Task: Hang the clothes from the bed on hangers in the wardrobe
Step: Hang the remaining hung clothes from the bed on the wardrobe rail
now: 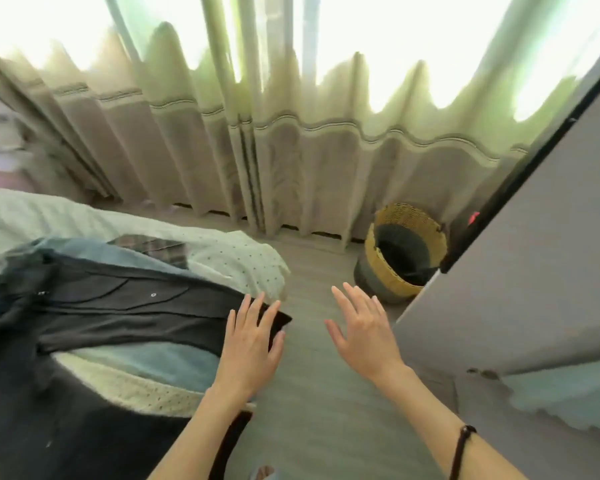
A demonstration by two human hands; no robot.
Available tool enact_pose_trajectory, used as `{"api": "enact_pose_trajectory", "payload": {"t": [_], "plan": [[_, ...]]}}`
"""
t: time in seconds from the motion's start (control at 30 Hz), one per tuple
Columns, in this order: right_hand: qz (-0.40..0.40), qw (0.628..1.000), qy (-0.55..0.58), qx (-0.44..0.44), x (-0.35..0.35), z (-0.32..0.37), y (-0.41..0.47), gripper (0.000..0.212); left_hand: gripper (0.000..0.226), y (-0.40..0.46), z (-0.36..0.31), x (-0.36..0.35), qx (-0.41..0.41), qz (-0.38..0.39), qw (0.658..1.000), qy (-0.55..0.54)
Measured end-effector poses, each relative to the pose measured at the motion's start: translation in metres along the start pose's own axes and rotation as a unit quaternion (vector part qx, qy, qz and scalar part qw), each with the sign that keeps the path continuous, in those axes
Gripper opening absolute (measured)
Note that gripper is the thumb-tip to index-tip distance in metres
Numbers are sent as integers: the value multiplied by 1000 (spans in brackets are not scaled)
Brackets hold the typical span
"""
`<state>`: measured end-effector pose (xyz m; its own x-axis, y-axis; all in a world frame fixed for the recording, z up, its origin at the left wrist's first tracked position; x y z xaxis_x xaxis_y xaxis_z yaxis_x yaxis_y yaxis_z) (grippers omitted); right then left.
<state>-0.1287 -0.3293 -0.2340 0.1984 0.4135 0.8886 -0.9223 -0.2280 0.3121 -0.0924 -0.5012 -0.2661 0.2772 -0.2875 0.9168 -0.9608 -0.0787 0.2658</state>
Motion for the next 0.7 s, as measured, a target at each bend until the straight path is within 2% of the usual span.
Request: {"api": "enact_pose_trajectory", "payload": {"t": [0.2,0.3,0.43,0.53,0.7], "plan": [[63,987,74,131,-75,131,26,53,71,-50,130,42,170,-19,985,36],[107,968,100,204,-101,185,29,54,66,-84,171,64,244,-35,967,67],[176,930,123,297,-130,239,29,57,53,-129,201,79,373,-54,923,79],[220,901,131,351,-144,269,29,57,52,-156,211,80,458,-68,882,90],[253,869,130,406,-169,297,43,57,53,-177,217,67,534,-65,839,82]]}}
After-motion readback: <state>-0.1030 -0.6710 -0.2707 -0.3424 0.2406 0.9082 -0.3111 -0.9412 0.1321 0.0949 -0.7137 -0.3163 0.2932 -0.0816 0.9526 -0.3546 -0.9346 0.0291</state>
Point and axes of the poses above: each hand's wrist, its own y-axis towards the middle knuckle, its own x-axis out of the back of the hand, z = x × y, the point moved 6 cm from there along y, towards the middle knuckle, and after that the axes turned 15 degrees about -z, right-handed, at the moved point
